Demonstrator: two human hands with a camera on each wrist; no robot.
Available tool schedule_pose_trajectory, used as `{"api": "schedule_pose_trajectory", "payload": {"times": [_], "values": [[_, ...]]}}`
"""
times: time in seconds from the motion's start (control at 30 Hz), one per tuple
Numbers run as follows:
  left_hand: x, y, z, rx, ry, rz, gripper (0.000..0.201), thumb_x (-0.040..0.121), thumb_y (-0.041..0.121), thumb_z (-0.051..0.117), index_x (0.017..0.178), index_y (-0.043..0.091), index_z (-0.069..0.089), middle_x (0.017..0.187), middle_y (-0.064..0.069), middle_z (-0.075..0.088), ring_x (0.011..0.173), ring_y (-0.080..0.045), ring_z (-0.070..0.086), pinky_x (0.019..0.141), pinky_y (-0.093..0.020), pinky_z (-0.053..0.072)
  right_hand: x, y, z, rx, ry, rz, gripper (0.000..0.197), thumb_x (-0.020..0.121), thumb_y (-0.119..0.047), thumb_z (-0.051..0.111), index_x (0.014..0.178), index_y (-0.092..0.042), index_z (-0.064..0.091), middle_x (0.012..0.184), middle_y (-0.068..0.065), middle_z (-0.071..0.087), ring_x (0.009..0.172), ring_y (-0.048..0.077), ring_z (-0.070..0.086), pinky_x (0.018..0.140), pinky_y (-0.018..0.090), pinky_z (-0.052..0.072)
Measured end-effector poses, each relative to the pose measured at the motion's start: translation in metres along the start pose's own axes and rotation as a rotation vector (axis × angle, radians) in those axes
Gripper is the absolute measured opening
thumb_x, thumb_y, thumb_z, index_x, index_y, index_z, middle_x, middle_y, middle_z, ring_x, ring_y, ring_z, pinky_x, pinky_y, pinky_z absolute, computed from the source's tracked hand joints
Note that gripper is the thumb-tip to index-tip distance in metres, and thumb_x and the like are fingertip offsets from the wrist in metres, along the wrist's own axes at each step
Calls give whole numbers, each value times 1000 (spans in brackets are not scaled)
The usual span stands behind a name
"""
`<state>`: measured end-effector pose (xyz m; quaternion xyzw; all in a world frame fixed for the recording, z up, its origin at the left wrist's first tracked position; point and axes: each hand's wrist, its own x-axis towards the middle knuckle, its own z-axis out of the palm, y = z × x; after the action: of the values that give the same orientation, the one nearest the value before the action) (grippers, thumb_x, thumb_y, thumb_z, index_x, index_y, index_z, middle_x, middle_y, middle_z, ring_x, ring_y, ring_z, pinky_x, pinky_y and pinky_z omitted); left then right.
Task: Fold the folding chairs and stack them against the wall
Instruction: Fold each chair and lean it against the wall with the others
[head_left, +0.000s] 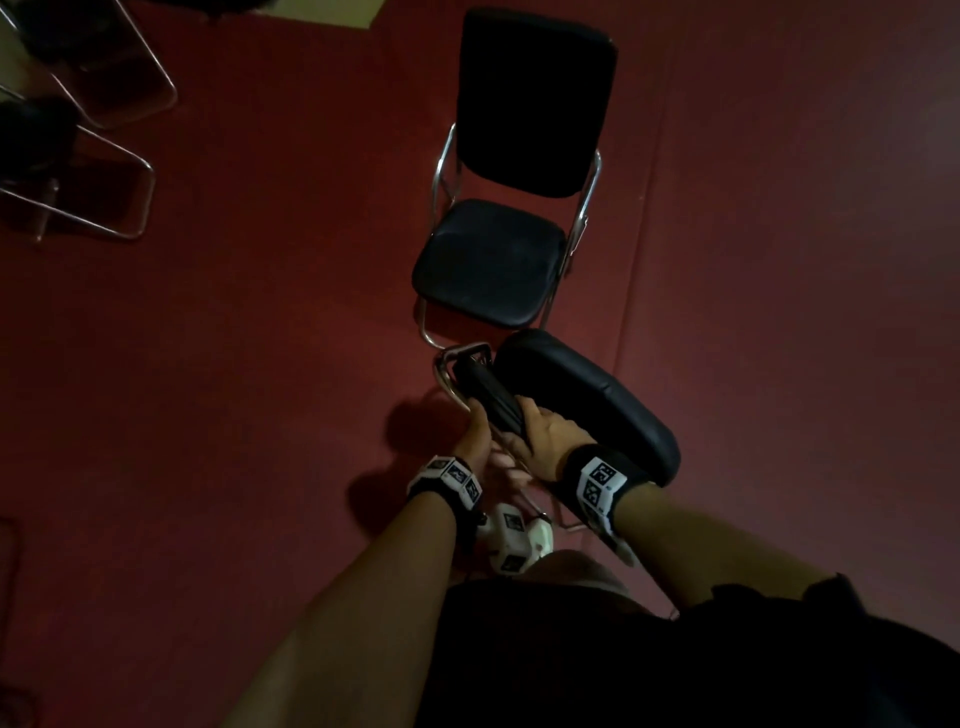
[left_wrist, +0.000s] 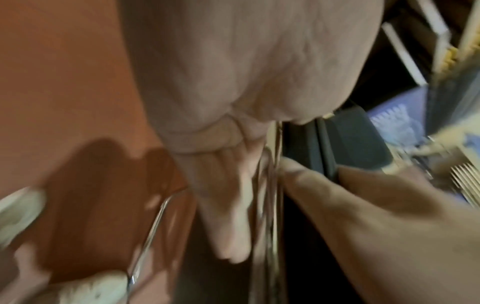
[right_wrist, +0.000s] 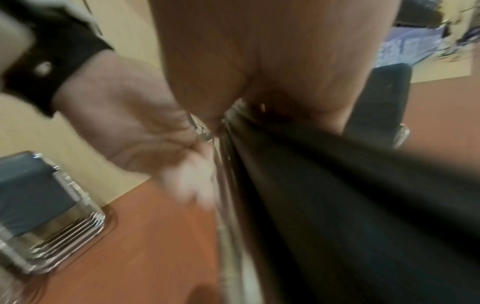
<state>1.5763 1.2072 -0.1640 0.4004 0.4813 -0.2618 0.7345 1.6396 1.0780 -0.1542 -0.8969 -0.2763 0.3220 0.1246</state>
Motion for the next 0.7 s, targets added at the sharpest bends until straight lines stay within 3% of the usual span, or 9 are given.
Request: {"api": "schedule_pose_trajectory", "payload": {"times": [0.07, 0.13, 0.23, 0.3, 0.37, 0.47, 0.53, 0.6, 0.7], "values": [[-4, 2, -12, 138, 1, 19, 105, 79, 92, 18, 101, 3, 70, 70, -13, 68, 52, -27, 62, 61, -35, 54, 5, -10, 7, -54, -24, 15, 99, 83, -60, 60, 156, -26, 2, 144, 16, 44, 116, 39, 58, 93, 49, 51], [-15, 14, -23, 335, 67, 134, 94, 89, 82, 16, 115, 8, 67, 99, -11, 72, 73, -31, 72, 61, -34, 57, 16, -13, 9, -122, 14, 89, 105, 84, -41, 68, 156, -26, -6, 136, 19, 48, 108, 38, 61, 89, 47, 54], [-37, 43, -38, 839, 258, 509, 49, 102, 53, 40, 121, 18, 69, 109, -9, 69, 91, -28, 70, 72, -33, 57, 19, -7, -3, -172, 110, 195, 89, 85, -25, 67, 153, -21, 8, 114, 15, 61, 93, 35, 66, 77, 40, 54], [-41, 58, -57, 1205, 413, 748, 33, 93, 31, 60, 124, 21, 66, 120, -9, 63, 105, -28, 65, 87, -34, 54, 15, -4, -6, -182, 117, 219, 81, 79, -22, 72, 143, -19, 21, 104, 11, 62, 89, 33, 66, 72, 38, 53], [-38, 64, -72, 1478, 444, 859, 54, 83, 20, 72, 135, 24, 55, 132, -7, 47, 114, -26, 54, 88, -39, 55, 7, -4, -2, -172, 127, 235, 69, 77, -21, 73, 131, -17, 29, 100, 10, 63, 86, 32, 66, 68, 37, 52], [-34, 66, -67, 1815, 404, 1049, 88, 63, 15, 85, 142, 23, 48, 145, -11, 37, 127, -32, 43, 93, -46, 51, 3, -9, 10, -195, 120, 232, 63, 81, -24, 71, 130, -15, 31, 103, 10, 63, 87, 33, 67, 67, 38, 51], [-31, 71, -55, 1990, 373, 1059, 99, 60, 15, 86, 148, 25, 42, 154, -15, 32, 140, -35, 33, 108, -56, 36, 0, -14, 19, -221, 117, 226, 63, 83, -28, 71, 128, -17, 28, 106, 10, 63, 86, 32, 67, 63, 37, 49], [-24, 66, -46, 2146, 330, 1018, 87, 79, 16, 76, 154, 27, 34, 161, -16, 23, 149, -36, 20, 117, -62, 16, -11, -20, 31, -218, 72, 218, 72, 80, -34, 76, 129, -18, 25, 109, 7, 61, 88, 32, 66, 62, 38, 49], [-11, 55, -38, 2327, 207, 985, 67, 90, 25, 68, 151, 25, 41, 157, -15, 34, 148, -35, 25, 117, -65, 11, -31, -26, 43, -249, 48, 166, 82, 76, -35, 77, 137, -17, 27, 114, 9, 58, 95, 33, 65, 68, 40, 52]]}}
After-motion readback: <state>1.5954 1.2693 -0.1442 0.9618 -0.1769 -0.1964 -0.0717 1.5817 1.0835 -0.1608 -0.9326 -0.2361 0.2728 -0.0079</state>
